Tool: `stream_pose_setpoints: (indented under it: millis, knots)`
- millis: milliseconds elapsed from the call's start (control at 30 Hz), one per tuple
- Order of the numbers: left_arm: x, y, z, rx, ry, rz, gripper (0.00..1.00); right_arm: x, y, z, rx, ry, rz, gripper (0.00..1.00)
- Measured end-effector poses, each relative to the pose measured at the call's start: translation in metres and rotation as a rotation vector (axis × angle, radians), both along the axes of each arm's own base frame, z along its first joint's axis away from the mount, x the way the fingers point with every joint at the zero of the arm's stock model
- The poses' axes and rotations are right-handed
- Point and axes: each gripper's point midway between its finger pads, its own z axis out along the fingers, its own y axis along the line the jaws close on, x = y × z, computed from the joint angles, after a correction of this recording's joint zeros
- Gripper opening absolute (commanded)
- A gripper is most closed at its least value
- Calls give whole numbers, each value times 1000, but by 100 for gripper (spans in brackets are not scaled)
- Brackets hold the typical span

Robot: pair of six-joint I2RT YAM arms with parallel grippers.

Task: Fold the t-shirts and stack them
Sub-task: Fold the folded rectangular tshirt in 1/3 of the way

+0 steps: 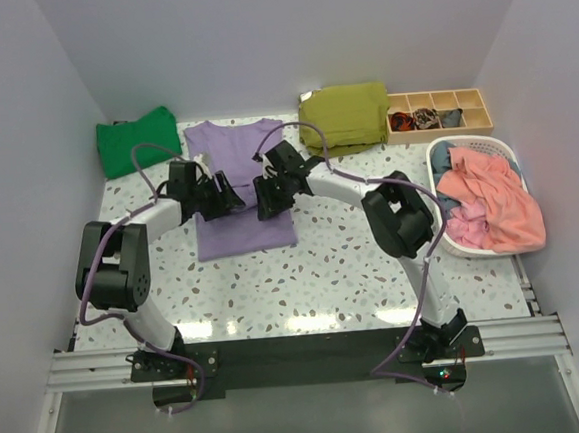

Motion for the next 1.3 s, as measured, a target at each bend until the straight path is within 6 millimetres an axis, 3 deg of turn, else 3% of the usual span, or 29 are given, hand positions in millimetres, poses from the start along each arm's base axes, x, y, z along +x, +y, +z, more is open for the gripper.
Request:
stream_pose_setpoints:
  millis: [133,333,533,600,800,933,1100,1200,1233,1300]
  knots:
    - [9,7,2,45,-29,16,66,19,3,12,-3,-47,-16,40]
    - [29,20,3,126,-80,46,67,66,5,27,2,-138,-64,41]
    - [35,36,-19,224,-58,80,69,98,-10,7,-50,-140,-127,41]
    - [36,40,-21,247,-59,93,69,100,-21,-4,-83,-122,-150,40]
    - [41,62,-24,351,-73,164,72,110,-36,-6,-104,-148,-201,40]
    - [34,77,-23,412,-75,208,72,107,-52,-4,-113,-168,-218,41]
    - [24,82,-4,418,-119,231,73,100,-72,1,-117,-186,-224,43]
    - [22,85,27,404,-188,268,80,95,-81,16,-112,-204,-238,47]
    - [21,86,38,398,-208,289,72,93,-85,23,-108,-209,-242,47]
    - [17,90,54,385,-231,327,72,88,-92,37,-96,-221,-251,47]
